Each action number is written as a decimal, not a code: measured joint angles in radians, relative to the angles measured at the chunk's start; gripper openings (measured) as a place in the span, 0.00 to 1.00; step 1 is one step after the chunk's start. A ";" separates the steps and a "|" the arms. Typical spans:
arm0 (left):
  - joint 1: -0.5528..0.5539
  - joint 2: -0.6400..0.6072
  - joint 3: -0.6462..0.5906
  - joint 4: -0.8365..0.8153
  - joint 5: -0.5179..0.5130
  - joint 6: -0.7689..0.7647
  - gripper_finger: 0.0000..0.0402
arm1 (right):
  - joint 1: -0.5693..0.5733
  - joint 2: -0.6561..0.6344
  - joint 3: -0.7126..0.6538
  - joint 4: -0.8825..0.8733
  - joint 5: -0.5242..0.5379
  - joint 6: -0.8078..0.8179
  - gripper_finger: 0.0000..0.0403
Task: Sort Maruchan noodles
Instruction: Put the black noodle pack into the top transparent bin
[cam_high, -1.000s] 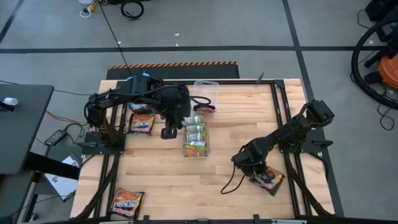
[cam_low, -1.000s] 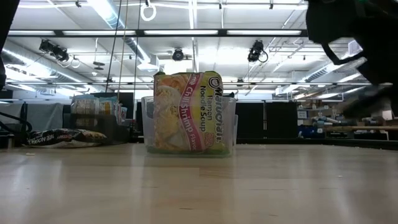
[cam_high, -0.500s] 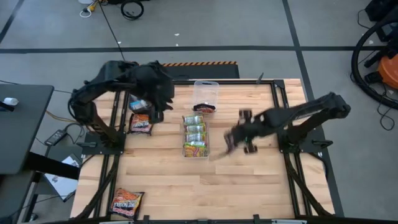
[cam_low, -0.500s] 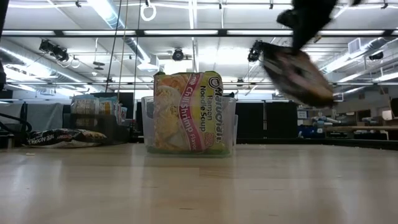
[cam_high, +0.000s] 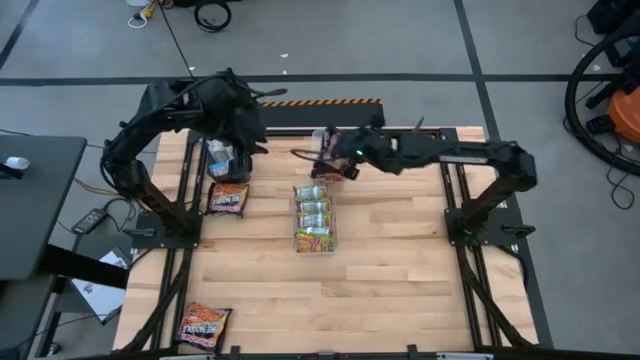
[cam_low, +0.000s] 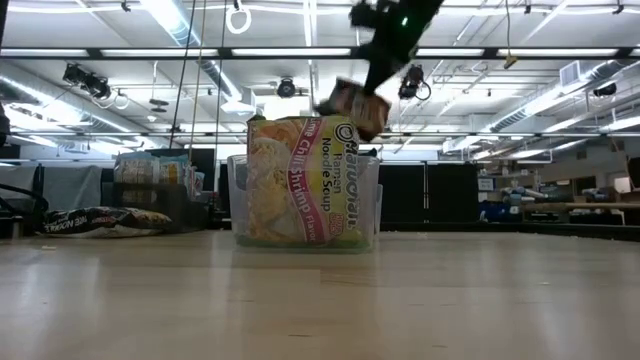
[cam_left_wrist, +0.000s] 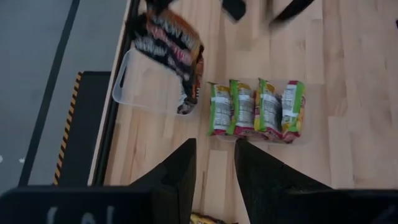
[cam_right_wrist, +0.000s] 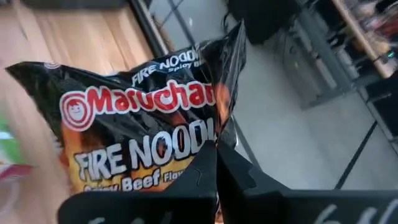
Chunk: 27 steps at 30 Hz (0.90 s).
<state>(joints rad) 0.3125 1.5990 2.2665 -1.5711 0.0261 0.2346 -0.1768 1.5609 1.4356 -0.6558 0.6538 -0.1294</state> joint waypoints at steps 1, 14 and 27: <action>0.002 -0.004 0.000 0.000 0.000 -0.010 0.29 | -0.020 0.022 0.000 0.005 -0.013 -0.009 0.01; 0.004 -0.059 0.000 0.000 0.021 -0.092 0.29 | -0.161 0.219 0.000 0.194 -0.129 -0.058 0.01; -0.056 -0.058 0.000 0.000 0.033 -0.122 0.29 | -0.273 0.304 -0.009 0.295 -0.172 -0.076 0.01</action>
<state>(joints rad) 0.2569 1.5406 2.2665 -1.5712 0.0587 0.1122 -0.4494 1.8650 1.4265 -0.3611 0.4819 -0.2054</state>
